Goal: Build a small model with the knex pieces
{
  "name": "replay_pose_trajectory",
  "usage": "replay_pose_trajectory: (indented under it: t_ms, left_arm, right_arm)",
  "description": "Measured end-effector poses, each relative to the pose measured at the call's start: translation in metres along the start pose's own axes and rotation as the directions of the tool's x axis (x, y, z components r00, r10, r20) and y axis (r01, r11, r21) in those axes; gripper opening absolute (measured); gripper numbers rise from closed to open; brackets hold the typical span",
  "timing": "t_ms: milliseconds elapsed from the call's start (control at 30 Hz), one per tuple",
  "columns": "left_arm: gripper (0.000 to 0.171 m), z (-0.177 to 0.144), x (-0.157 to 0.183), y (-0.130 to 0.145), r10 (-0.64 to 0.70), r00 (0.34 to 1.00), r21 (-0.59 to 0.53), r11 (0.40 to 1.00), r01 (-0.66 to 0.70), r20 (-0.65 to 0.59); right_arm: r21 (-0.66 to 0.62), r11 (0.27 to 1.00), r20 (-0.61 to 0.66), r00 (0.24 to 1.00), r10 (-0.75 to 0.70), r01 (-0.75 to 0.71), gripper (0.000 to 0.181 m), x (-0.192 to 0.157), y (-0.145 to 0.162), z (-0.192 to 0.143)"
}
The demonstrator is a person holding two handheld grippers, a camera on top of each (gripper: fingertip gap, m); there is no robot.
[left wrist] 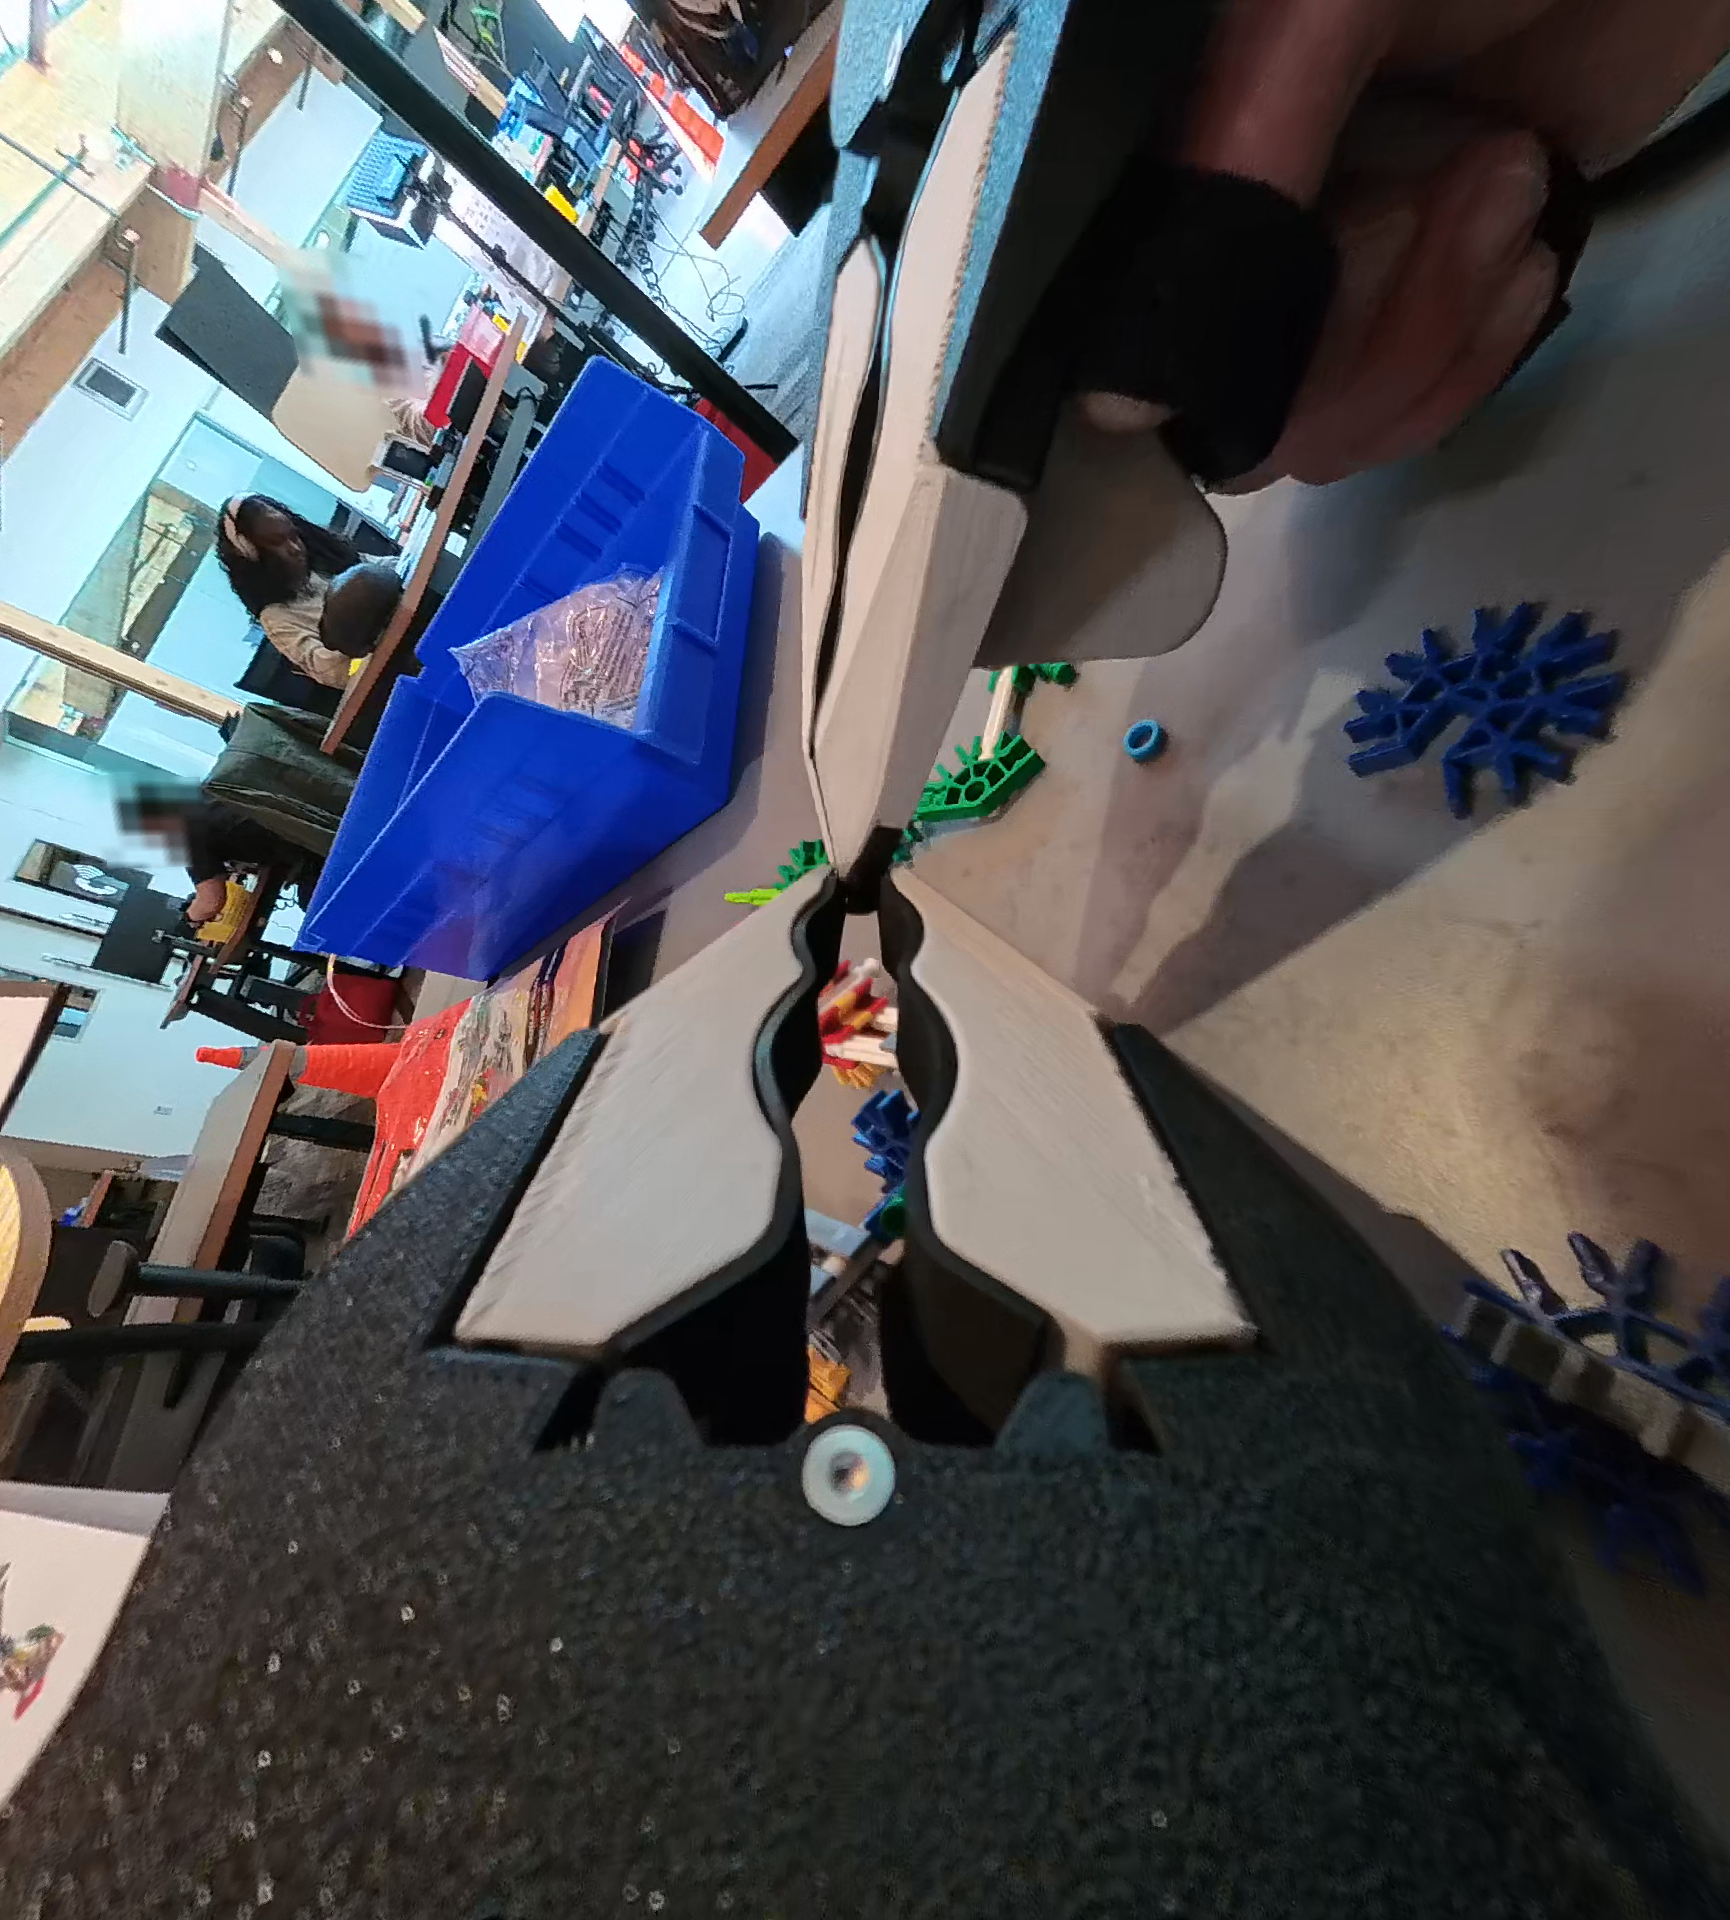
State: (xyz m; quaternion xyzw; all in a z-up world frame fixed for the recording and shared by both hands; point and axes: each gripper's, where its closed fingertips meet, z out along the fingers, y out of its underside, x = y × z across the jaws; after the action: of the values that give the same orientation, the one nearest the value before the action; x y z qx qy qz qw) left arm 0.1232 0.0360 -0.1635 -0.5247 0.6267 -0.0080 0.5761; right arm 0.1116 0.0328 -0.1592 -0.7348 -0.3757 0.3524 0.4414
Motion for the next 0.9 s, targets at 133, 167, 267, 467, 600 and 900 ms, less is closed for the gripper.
replay_pose_trajectory:
  t_ms: [133, 167, 267, 467, 600, 900]
  left_arm:
    - [0.005, 0.001, 0.002, -0.002, -0.001, 1.000, 0.008, 1.000, 0.001, -0.009]
    - [0.005, 0.001, 0.003, -0.002, 0.000, 1.000, 0.009, 1.000, 0.000, -0.014]
    - [0.006, 0.001, 0.003, -0.006, 0.004, 1.000, 0.021, 1.000, -0.004, -0.011]
    - [0.005, 0.000, 0.003, -0.008, 0.002, 1.000, 0.030, 1.000, -0.002, -0.013]
    - [0.005, 0.000, 0.003, -0.008, 0.000, 1.000, 0.031, 1.000, 0.000, -0.019]
    - [0.005, -0.001, 0.007, -0.010, 0.021, 0.999, 0.035, 0.999, -0.019, -0.039]
  right_arm:
    - [0.002, 1.000, 0.003, 1.000, 0.014, -0.014, 0.006, 0.000, 0.001, -0.002]
    - [0.002, 1.000, 0.007, 1.000, 0.016, -0.016, 0.006, 0.000, 0.002, -0.003]
    - [0.008, 1.000, 0.034, 0.999, 0.023, -0.024, 0.005, -0.002, 0.002, -0.006]
    - [0.024, 0.999, 0.077, 0.996, 0.045, -0.047, 0.005, -0.003, 0.000, -0.008]
    - [0.030, 0.998, 0.093, 0.994, 0.060, -0.063, 0.006, -0.004, 0.000, -0.008]
    - [0.005, 1.000, 0.081, 0.997, 0.000, 0.000, 0.006, -0.005, 0.003, -0.011]
